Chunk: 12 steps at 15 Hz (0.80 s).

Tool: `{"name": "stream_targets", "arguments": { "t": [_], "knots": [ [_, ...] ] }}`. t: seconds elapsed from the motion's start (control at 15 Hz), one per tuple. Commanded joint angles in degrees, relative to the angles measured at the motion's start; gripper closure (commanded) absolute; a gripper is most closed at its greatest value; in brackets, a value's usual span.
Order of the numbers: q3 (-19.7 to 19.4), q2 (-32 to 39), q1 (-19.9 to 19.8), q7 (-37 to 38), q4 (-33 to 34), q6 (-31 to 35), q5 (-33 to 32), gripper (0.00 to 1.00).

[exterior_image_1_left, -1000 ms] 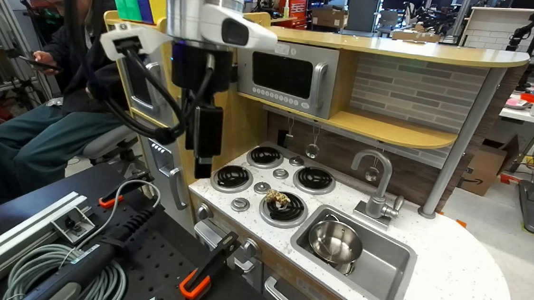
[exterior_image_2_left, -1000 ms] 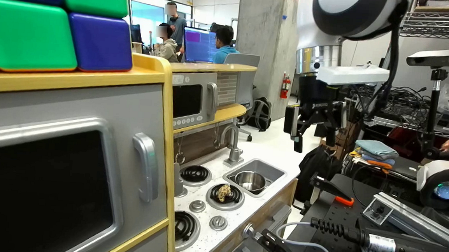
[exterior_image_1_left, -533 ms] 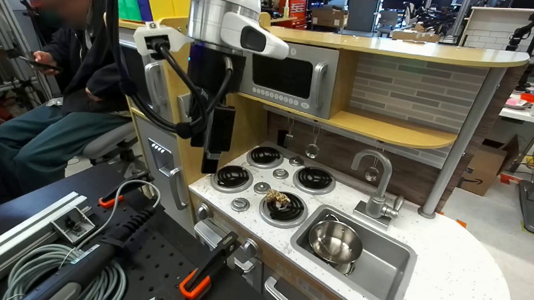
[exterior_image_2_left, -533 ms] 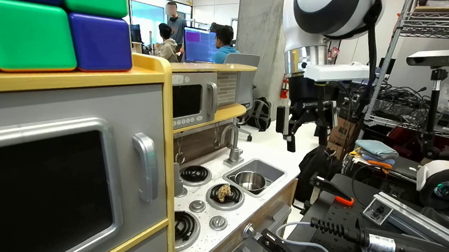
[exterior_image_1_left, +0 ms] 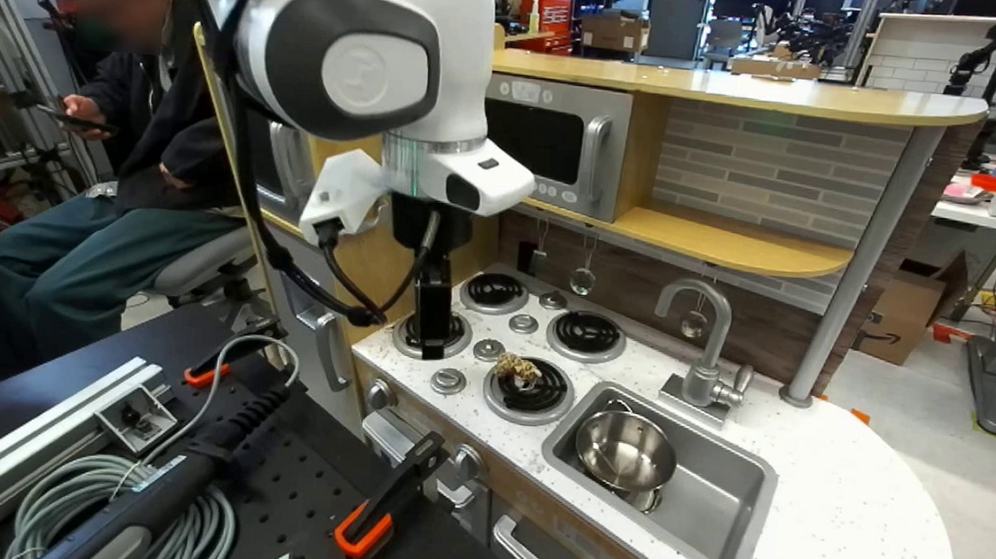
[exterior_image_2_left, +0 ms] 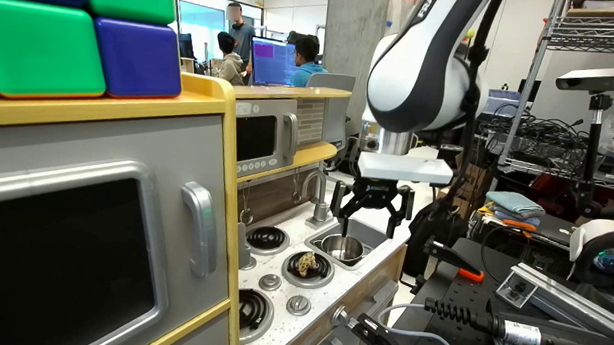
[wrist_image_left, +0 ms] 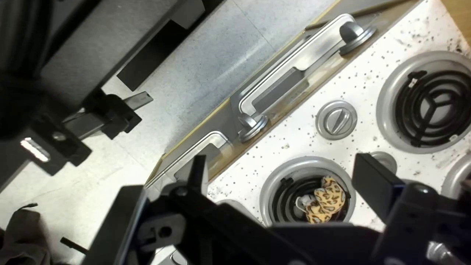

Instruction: Put the chicken in the sink

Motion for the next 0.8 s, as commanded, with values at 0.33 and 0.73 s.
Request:
{"name": "stream_targets", "arguments": {
  "t": [0.33,0.73],
  "knots": [
    [-6.5,26.2,6.3,11.5,24.6,2.2,5.2,0.00],
    [-5.5,33.3,6.7,13.2,33.3,2.2,6.4,0.00]
  ]
}}
